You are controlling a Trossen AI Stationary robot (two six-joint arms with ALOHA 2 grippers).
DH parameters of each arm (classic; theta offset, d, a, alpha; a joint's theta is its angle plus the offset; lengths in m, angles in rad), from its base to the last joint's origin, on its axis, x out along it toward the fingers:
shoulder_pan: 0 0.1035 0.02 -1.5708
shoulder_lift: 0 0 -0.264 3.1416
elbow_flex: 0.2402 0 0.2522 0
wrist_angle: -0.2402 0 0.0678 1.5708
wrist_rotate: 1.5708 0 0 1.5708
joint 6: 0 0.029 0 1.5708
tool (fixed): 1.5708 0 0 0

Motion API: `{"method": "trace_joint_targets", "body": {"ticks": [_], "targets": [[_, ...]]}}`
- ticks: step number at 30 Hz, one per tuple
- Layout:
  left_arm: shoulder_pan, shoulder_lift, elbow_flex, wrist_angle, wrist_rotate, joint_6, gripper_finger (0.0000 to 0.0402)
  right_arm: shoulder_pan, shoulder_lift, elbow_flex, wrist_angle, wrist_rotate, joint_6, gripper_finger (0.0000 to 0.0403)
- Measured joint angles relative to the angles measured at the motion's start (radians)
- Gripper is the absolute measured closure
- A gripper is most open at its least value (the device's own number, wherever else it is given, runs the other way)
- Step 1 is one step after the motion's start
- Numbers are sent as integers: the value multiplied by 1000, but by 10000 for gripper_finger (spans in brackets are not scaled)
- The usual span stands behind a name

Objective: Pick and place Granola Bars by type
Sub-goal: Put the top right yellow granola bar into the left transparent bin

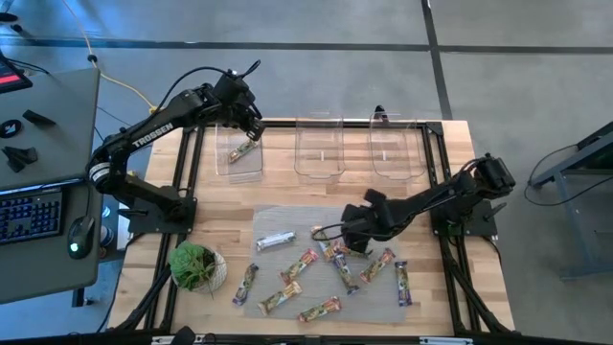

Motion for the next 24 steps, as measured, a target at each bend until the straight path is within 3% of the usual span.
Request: {"method": "trace_joint_targets", "body": {"ticks": [3,5,8,12,17,24], "targets": [[0,-1,0,8,-2,10,383,-38,-1,77,97,112,-148,358],[0,-2,7,13,-5,30,383,-86,-2,109,236,102,-309,370],[0,-7,48,11,-23,43,383,-171,-2,130,508,-8,-544,383],[0,-14,136,-12,-67,53,383,-284,-2,135,809,-183,-704,383],[0,-20,216,-34,-72,88,383,-382,31,135,885,-202,-752,373],[0,-3,172,-49,136,220,383,-441,43,133,882,-269,-778,380]]}}
